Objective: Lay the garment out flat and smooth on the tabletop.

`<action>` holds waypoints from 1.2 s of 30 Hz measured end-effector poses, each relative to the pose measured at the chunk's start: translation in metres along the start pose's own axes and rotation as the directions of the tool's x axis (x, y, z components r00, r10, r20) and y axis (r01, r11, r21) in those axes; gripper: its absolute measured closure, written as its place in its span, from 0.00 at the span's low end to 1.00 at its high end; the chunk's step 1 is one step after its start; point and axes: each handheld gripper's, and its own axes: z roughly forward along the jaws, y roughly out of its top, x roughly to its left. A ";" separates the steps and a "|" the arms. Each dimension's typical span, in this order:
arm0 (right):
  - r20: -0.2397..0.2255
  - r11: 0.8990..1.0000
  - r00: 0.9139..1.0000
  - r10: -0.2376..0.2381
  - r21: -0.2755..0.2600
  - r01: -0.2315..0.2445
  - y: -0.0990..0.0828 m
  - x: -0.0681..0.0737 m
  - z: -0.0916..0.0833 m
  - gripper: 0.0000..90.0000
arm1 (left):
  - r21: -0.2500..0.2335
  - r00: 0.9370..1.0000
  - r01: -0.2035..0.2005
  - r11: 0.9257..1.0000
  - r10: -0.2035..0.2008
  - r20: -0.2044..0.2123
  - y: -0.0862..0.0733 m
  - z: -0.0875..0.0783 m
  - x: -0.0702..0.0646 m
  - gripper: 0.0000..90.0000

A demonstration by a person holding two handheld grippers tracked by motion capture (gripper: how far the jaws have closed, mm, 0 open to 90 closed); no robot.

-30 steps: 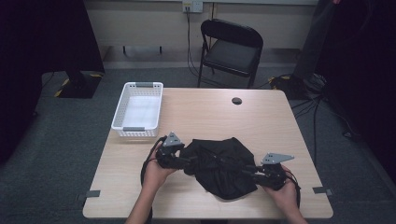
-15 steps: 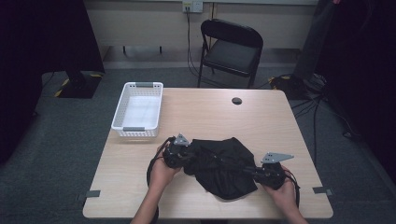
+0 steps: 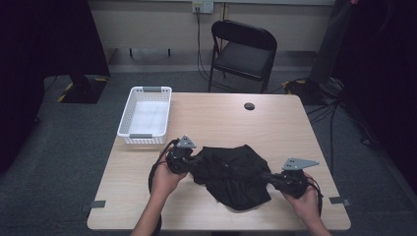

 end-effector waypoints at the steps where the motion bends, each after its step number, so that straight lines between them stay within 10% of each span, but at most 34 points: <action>1: 0.001 1.000 1.000 -0.001 -0.006 0.001 0.003 -0.001 -0.003 0.95 | -0.002 1.000 0.004 1.000 -0.004 -0.003 0.002 -0.003 0.000 0.98; 23: 0.037 0.995 0.997 0.070 -0.078 -0.067 0.121 -0.052 -0.053 0.94 | -0.028 0.995 0.024 0.999 -0.026 -0.095 0.075 -0.042 0.011 0.98; 36: 0.148 0.991 0.980 0.133 0.013 -0.137 0.159 -0.114 -0.002 0.94 | 0.050 0.984 0.084 0.995 -0.075 -0.159 0.117 -0.011 0.071 0.98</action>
